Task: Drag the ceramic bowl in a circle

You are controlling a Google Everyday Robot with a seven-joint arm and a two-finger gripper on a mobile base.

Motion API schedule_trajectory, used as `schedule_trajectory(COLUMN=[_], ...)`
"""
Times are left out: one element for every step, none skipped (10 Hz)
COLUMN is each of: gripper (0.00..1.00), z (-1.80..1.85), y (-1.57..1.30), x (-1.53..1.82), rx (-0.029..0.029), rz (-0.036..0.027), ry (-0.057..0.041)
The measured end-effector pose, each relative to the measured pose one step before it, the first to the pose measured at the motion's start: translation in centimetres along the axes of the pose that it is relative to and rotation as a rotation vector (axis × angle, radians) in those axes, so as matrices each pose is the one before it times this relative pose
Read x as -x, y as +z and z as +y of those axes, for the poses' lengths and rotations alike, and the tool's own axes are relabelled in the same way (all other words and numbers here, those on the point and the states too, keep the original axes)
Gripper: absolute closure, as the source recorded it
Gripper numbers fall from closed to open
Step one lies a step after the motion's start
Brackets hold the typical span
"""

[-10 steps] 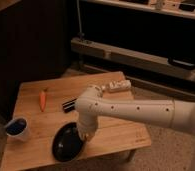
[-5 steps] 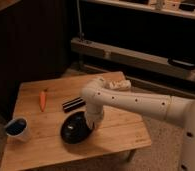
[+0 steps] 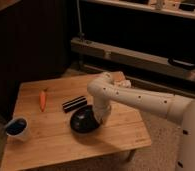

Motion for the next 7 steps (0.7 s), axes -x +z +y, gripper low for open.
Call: schedule_trajectory(gripper=[1.0,1.0,1.0,1.0,1.0,1.0,1.0], z=[1.283,2.366,1.507,1.197,0.942,0.375,0.046], y=[0.013,0.064,0.042,-0.086,-0.255,-0.172,-0.106], x=[-0.81,-1.365,-0.667,-0.202,0.563,0.865,1.714], rx=[0.00676,0.01309,0.0085,0.00545,-0.0061,-0.00634,-0.00351], rz=[0.00552,0.00686,0.00253,0.00067,0.00059,0.00024,-0.00191], ry=[0.02738,0.0484,0.02196,-0.00031,-0.0336,-0.0278,-0.04453])
